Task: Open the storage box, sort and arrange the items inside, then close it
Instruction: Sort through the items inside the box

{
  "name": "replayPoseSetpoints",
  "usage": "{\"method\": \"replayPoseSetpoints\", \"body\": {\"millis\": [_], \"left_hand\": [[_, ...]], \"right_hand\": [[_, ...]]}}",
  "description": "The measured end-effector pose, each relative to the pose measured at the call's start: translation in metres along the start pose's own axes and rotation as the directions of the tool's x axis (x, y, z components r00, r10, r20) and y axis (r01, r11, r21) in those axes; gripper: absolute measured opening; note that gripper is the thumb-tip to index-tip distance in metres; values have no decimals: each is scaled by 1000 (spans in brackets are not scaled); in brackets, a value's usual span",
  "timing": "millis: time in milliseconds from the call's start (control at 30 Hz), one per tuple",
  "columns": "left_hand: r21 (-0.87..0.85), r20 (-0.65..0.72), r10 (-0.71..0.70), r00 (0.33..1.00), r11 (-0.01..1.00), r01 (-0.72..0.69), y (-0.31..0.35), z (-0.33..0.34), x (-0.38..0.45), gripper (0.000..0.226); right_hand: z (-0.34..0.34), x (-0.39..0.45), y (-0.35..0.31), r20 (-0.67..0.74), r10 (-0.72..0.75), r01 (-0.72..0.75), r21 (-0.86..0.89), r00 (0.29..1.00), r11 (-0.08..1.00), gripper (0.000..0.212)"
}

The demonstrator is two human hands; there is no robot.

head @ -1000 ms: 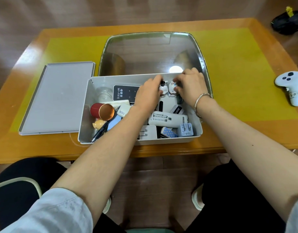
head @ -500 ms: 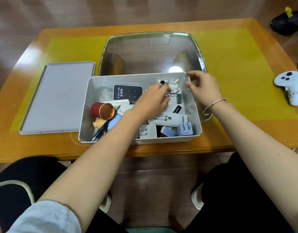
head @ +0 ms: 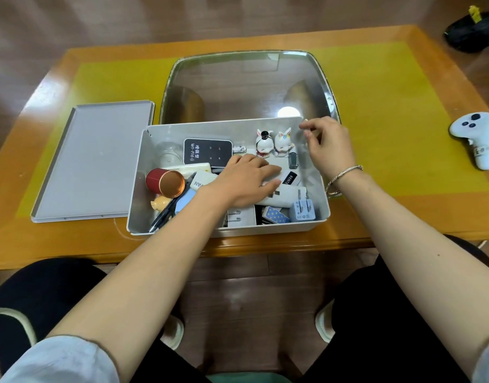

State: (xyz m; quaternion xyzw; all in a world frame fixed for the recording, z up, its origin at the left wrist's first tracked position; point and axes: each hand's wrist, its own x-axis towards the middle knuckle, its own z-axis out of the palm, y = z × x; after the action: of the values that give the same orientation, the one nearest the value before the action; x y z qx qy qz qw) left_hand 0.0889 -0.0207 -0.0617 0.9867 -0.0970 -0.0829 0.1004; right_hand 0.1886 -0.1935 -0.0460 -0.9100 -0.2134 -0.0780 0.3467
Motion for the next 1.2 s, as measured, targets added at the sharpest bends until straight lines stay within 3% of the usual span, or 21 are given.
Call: {"method": "replayPoseSetpoints", "body": {"millis": [333,633,1033,1200], "left_hand": [[19,125,-14,992,1000,12,26,1,40,52],[31,85,-12,996,999,9,18,1,29,49],[71,-17,-126,992,989,127,14,4,16,56],[83,17,-147,989,986,145,15,5,13,59]], "right_hand": [[2,1,0,15,20,-20,-32,1000,999,24],[0,-1,-4,28,33,-32,-26,999,999,25],[1,-1,-5,40,21,-19,-49,999,999,25],[-1,-2,-5,8,-35,35,-113,999,993,23]]}}
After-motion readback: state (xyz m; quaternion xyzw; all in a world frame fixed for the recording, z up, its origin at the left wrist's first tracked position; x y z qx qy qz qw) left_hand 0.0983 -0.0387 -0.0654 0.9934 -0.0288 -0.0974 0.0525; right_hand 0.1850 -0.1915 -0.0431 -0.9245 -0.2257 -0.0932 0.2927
